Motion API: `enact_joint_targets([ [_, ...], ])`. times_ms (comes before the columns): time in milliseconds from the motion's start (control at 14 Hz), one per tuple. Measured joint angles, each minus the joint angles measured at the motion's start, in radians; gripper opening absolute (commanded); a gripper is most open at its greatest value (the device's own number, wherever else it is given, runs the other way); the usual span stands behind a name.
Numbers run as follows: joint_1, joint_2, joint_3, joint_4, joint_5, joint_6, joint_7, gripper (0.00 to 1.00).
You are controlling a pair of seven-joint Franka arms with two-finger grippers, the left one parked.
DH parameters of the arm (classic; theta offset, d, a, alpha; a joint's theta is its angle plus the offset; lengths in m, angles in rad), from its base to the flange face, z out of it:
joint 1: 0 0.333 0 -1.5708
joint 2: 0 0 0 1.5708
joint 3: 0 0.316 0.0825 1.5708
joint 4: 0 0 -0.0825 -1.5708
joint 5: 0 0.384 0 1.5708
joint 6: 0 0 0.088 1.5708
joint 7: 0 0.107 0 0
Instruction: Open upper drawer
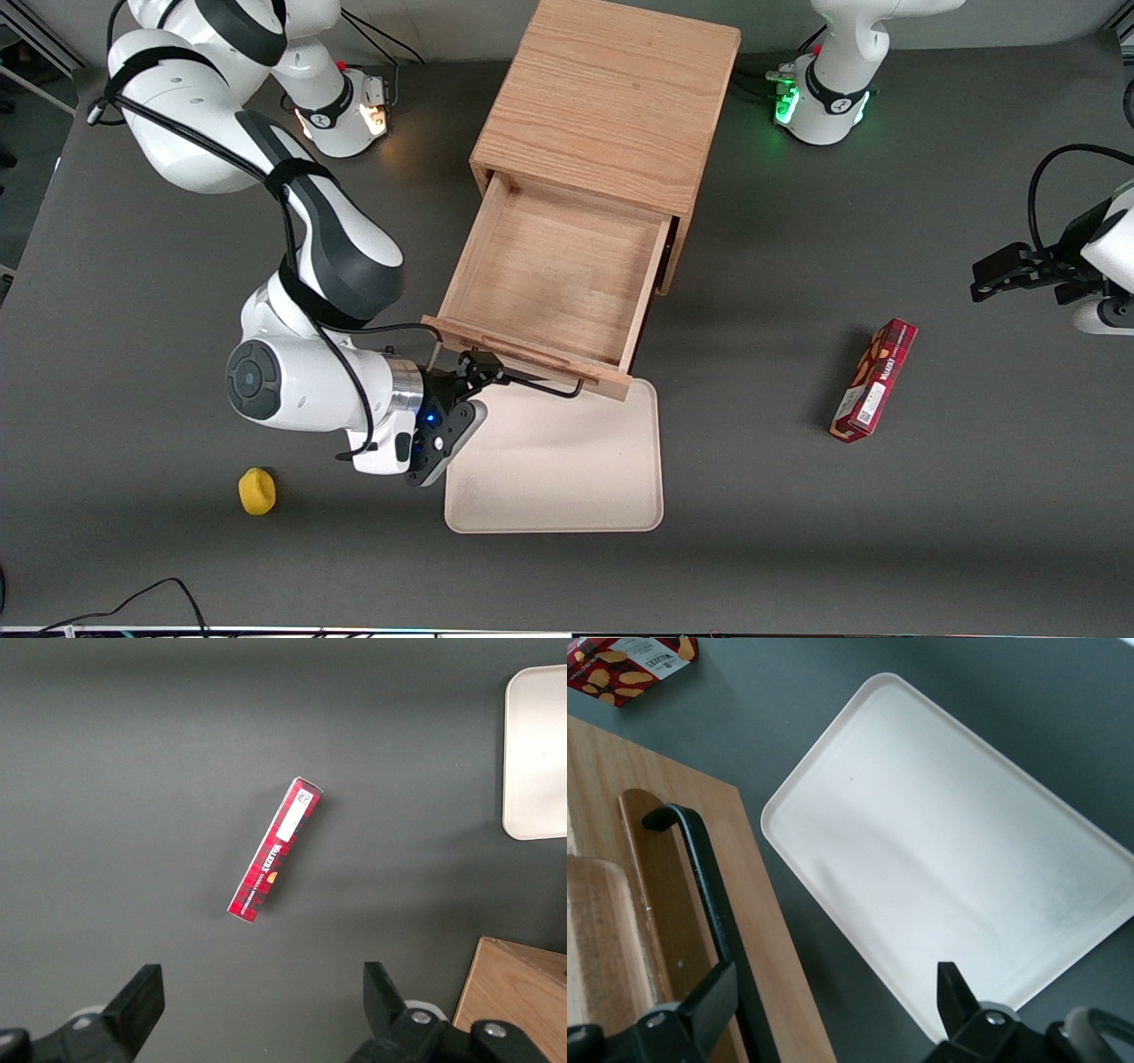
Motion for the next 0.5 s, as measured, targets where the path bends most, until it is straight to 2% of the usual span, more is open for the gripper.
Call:
enact_joint_targets([
  [500, 0.002, -0.028, -0.03, 0.086, -0.007, 0.016, -0.069, 1.0],
])
